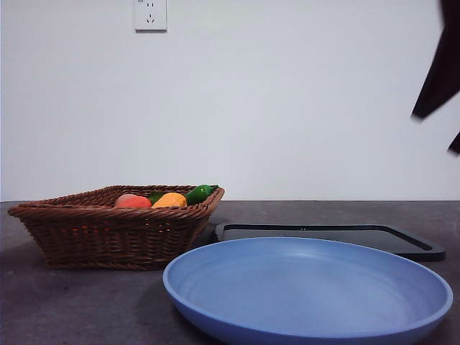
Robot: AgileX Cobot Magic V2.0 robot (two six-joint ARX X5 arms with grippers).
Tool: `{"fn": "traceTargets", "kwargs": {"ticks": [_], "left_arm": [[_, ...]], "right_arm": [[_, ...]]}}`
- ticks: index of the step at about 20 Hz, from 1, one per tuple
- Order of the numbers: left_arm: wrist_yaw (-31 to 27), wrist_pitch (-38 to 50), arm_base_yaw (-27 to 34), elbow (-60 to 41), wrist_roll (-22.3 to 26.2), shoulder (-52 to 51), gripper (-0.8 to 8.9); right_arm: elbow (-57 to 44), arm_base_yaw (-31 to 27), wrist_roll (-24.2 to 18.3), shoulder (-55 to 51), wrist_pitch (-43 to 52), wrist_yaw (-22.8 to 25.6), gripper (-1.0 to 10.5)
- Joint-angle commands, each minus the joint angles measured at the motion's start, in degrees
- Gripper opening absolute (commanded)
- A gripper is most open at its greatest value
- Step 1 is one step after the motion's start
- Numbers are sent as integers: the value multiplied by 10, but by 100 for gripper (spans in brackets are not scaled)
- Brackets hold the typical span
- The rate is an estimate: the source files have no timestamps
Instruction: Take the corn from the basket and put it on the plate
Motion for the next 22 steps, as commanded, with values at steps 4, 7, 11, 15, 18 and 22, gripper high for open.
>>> {"fn": "traceTargets", "kwargs": {"ticks": [4, 7, 11, 15, 18, 22], "left_arm": [[5, 6, -1, 12, 4, 3, 427], [5, 6, -1, 12, 3, 3, 427], [5, 6, -1, 12, 2, 3, 427], [5, 6, -1, 12, 1, 3, 427], [5, 6, -1, 12, 0, 3, 427], [5, 6, -1, 12, 0, 3, 427]], "right_arm": [[9, 21, -1, 139, 50, 13, 312], [9, 35, -1, 194, 69, 20, 312], [9, 54, 0, 242, 89, 21, 282], [9, 63, 0, 267, 94, 33, 226], [9, 64, 0, 275, 95, 35, 161], [9, 64, 0, 276, 95, 52, 28]]}}
